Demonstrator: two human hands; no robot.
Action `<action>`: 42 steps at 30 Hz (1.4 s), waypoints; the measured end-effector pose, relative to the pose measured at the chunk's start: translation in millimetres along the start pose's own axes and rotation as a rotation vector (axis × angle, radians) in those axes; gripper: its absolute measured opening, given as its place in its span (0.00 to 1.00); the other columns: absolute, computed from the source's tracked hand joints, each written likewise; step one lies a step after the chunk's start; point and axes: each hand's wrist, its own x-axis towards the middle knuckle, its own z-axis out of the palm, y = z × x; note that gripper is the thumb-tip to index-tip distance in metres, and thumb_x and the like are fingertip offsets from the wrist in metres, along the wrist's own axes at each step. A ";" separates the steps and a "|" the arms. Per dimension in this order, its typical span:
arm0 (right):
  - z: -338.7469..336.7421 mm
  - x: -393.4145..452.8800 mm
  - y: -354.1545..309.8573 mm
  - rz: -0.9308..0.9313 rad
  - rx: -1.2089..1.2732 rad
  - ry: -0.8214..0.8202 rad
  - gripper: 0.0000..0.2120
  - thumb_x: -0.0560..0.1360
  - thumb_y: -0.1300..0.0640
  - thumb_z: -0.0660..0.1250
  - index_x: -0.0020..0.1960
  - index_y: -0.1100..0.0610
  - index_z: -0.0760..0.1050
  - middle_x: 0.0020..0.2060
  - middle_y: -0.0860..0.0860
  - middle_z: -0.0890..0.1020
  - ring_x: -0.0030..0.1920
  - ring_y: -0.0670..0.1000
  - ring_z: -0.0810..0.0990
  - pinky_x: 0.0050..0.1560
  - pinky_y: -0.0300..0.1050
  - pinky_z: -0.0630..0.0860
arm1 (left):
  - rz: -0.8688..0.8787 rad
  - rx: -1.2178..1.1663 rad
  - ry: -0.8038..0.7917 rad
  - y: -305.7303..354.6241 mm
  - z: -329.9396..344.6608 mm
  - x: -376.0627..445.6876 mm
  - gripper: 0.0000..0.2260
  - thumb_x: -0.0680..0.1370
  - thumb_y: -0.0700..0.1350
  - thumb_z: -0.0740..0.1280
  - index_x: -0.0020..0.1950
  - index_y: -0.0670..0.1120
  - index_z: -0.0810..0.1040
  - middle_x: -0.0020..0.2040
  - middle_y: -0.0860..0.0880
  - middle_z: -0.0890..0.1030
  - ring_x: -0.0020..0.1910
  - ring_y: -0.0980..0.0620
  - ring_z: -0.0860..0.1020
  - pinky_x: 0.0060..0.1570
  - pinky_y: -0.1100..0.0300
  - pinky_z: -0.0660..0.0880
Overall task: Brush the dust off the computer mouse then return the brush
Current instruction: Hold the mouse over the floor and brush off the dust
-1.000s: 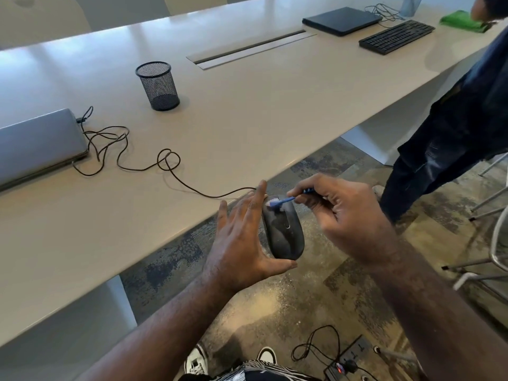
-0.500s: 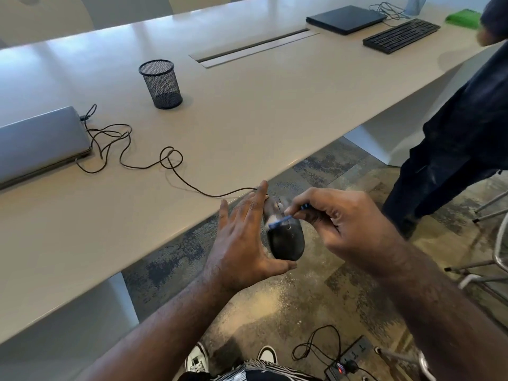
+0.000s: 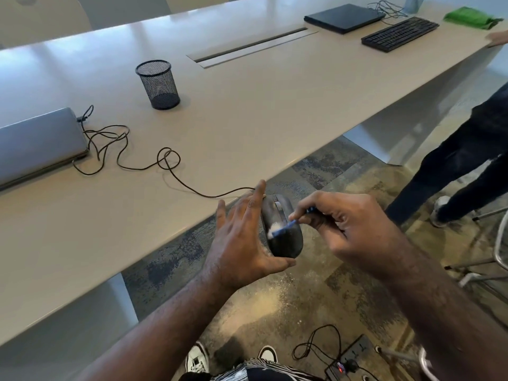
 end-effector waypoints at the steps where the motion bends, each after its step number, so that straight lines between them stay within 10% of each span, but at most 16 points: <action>1: -2.0 -1.9 -0.3 -0.008 0.004 -0.029 0.12 0.73 0.67 0.73 0.52 0.53 0.82 0.41 0.35 0.80 0.39 0.35 0.79 0.39 0.26 0.73 | -0.005 0.001 0.007 -1.3 -0.4 0.3 0.63 0.61 0.71 0.74 0.79 0.54 0.34 0.78 0.51 0.59 0.77 0.58 0.52 0.76 0.39 0.40; 7: -11.3 -8.1 5.7 0.014 0.030 0.145 0.10 0.74 0.66 0.71 0.51 0.54 0.82 0.42 0.46 0.85 0.38 0.45 0.83 0.36 0.43 0.82 | -0.014 -0.022 0.016 -3.0 -1.9 1.8 0.62 0.61 0.72 0.72 0.79 0.54 0.35 0.77 0.51 0.61 0.77 0.55 0.55 0.76 0.40 0.40; 17: -9.7 -18.8 14.5 0.022 0.044 0.154 0.09 0.74 0.67 0.73 0.49 0.55 0.82 0.39 0.45 0.84 0.36 0.42 0.81 0.33 0.30 0.74 | -0.039 -0.082 0.053 -6.9 -4.2 5.1 0.62 0.59 0.72 0.73 0.80 0.55 0.38 0.76 0.52 0.63 0.76 0.55 0.58 0.76 0.39 0.42; 22: -6.0 -17.1 15.7 0.012 0.078 0.310 0.07 0.76 0.63 0.70 0.52 0.54 0.82 0.42 0.49 0.86 0.39 0.52 0.85 0.35 0.51 0.82 | -0.032 -0.092 0.055 -4.4 -2.6 5.2 0.61 0.59 0.71 0.73 0.80 0.55 0.39 0.75 0.53 0.64 0.76 0.55 0.59 0.76 0.39 0.43; 29: 0.1 -22.0 17.5 0.008 0.112 0.182 0.07 0.73 0.63 0.70 0.50 0.56 0.83 0.42 0.45 0.86 0.41 0.43 0.84 0.39 0.43 0.83 | -0.071 -0.107 0.064 -9.8 -4.2 5.1 0.62 0.58 0.74 0.71 0.79 0.57 0.37 0.76 0.52 0.63 0.76 0.54 0.58 0.76 0.40 0.43; 33: 2.5 -24.4 14.0 0.122 0.269 0.277 0.04 0.76 0.55 0.69 0.49 0.51 0.82 0.40 0.48 0.86 0.39 0.54 0.86 0.35 0.55 0.83 | -0.075 -0.112 0.062 -8.2 -3.0 3.8 0.62 0.58 0.74 0.71 0.79 0.58 0.36 0.76 0.52 0.63 0.76 0.54 0.59 0.77 0.41 0.42; 42: 20.5 -24.4 6.6 0.404 0.366 0.370 0.06 0.77 0.62 0.70 0.48 0.52 0.82 0.39 0.43 0.86 0.41 0.45 0.86 0.44 0.50 0.85 | -0.070 -0.107 0.079 -5.2 -2.2 3.9 0.62 0.58 0.73 0.73 0.79 0.57 0.37 0.77 0.52 0.62 0.76 0.54 0.58 0.77 0.41 0.42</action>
